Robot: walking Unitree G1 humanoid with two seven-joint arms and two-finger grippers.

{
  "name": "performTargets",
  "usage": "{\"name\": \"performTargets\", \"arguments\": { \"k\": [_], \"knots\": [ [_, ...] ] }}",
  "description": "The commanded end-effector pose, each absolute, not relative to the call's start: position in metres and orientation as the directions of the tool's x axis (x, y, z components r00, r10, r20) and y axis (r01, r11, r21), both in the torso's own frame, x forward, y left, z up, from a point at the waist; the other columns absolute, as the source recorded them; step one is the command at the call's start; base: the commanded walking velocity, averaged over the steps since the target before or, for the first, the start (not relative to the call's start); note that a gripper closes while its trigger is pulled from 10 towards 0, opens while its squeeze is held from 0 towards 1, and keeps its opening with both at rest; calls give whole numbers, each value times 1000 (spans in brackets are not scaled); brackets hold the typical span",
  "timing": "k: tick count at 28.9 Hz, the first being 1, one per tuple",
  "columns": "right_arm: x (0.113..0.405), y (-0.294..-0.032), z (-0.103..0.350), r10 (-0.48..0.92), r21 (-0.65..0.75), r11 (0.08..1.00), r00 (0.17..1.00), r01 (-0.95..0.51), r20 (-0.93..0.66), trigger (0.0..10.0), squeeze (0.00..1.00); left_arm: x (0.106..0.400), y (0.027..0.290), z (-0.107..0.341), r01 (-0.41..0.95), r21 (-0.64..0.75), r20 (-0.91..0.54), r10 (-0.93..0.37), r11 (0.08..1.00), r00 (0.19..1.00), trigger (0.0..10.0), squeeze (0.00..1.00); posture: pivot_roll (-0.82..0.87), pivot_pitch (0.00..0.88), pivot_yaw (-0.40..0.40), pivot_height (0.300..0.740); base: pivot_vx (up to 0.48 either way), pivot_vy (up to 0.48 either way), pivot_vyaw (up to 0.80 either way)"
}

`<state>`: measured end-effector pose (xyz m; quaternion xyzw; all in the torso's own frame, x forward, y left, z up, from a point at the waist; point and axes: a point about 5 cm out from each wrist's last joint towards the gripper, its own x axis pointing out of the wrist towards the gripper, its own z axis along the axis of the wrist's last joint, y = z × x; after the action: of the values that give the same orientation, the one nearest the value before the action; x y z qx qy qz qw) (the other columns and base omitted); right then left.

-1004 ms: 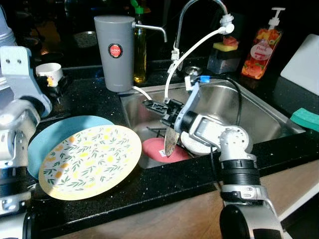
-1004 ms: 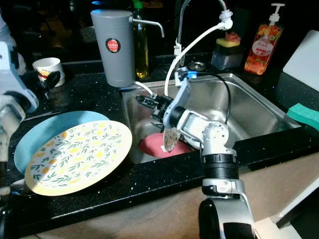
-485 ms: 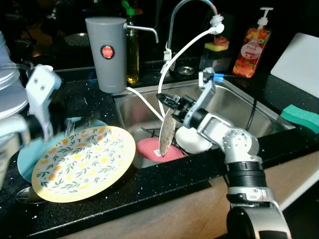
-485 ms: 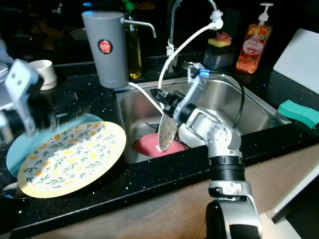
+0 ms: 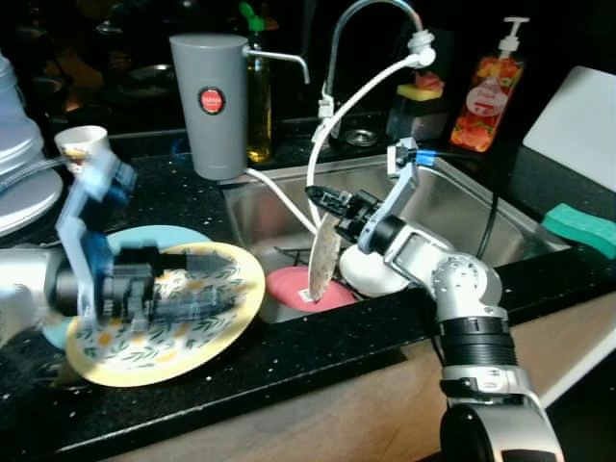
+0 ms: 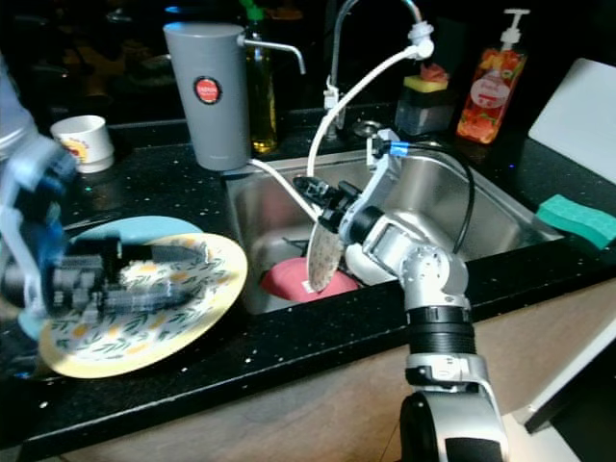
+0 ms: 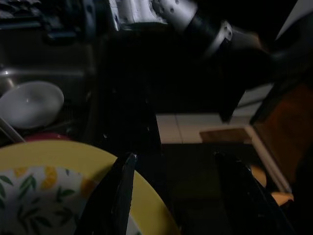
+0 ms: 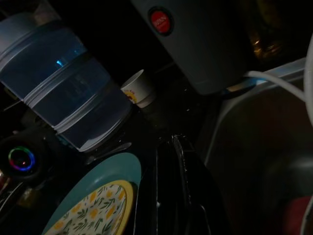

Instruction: Kitchen organization

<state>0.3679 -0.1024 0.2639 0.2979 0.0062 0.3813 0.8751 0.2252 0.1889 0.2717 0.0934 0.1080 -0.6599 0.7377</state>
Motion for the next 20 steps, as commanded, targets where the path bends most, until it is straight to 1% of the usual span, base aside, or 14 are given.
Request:
{"name": "performTargets", "arguments": {
  "k": [1,2,3,8,11,12,13,14,16,17,18,19,20],
  "knots": [
    [367,-98,260,691,527,523,695,-670,198,10000,0,218,188,270,997,17,-392,-917,74,75,10000,0,80,61,-1,740,0,0,0],
    [367,-98,260,691,527,523,695,-670,198,10000,0,218,188,270,997,17,-392,-917,74,75,10000,0,80,61,-1,740,0,0,0],
    [367,-98,260,693,527,522,693,-671,197,10000,0,215,188,268,998,19,-448,-891,67,68,10000,0,81,62,0,740,0,0,0],
    [367,-97,259,694,527,521,693,-671,195,10000,0,212,188,264,998,18,-506,-860,62,63,10000,0,81,63,0,740,0,0,0],
    [368,-97,260,694,527,523,694,-671,195,10000,0,213,195,255,995,15,-601,-794,102,90,10000,0,81,63,1,740,0,0,0],
    [368,-97,260,694,527,523,694,-671,195,10000,0,213,195,255,995,15,-601,-794,102,90,10000,0,81,63,1,740,0,0,0],
    [368,-97,260,693,526,523,694,-670,195,10000,0,216,201,249,990,32,-666,-736,134,121,10000,0,80,63,2,740,0,0,0],
    [368,-97,260,693,526,523,694,-670,195,10000,0,217,204,246,989,41,-689,-713,144,132,10000,0,80,63,2,740,0,0,0],
    [368,-98,260,692,526,524,695,-670,195,10000,0,222,208,244,979,75,-714,-674,191,187,10000,0,80,63,2,740,0,0,0],
    [368,-98,260,691,526,525,696,-669,195,10000,0,226,211,244,972,114,-726,-650,207,224,10000,0,80,63,2,740,0,0,0],
    [368,-98,260,691,526,525,696,-669,195,10000,0,226,211,244,972,114,-726,-650,207,224,10000,0,80,63,2,740,0,0,0],
    [368,-98,260,690,526,526,697,-668,195,10000,0,231,213,244,962,150,-728,-633,227,263,10000,0,78,64,3,740,0,0,0],
    [369,-99,260,688,526,528,698,-667,196,10000,0,238,215,246,943,209,-722,-610,259,327,10000,0,78,64,3,740,0,0,0]
  ]
}}
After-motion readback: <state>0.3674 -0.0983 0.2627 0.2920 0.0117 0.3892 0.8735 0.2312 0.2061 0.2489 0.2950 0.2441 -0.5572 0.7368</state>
